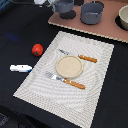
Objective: Place the pan onto the stove and place the fish and sausage into the pan.
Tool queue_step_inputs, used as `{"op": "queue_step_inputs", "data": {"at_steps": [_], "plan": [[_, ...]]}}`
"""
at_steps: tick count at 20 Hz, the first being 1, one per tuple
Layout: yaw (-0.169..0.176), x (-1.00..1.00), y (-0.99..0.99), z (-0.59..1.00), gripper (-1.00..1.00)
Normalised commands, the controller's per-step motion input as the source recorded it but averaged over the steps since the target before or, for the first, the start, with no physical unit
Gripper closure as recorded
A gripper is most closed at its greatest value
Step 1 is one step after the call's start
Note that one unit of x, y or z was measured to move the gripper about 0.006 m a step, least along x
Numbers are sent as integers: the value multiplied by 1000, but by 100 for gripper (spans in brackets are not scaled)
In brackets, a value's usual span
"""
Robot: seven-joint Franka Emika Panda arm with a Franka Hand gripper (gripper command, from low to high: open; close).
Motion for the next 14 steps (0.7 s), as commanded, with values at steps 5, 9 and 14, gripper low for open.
{"op": "queue_step_inputs", "data": {"at_steps": [5, 9, 14], "plan": [[0, 458, 365, -13, 100], [0, 346, 376, -62, 100], [0, 266, 354, -118, 100]]}}
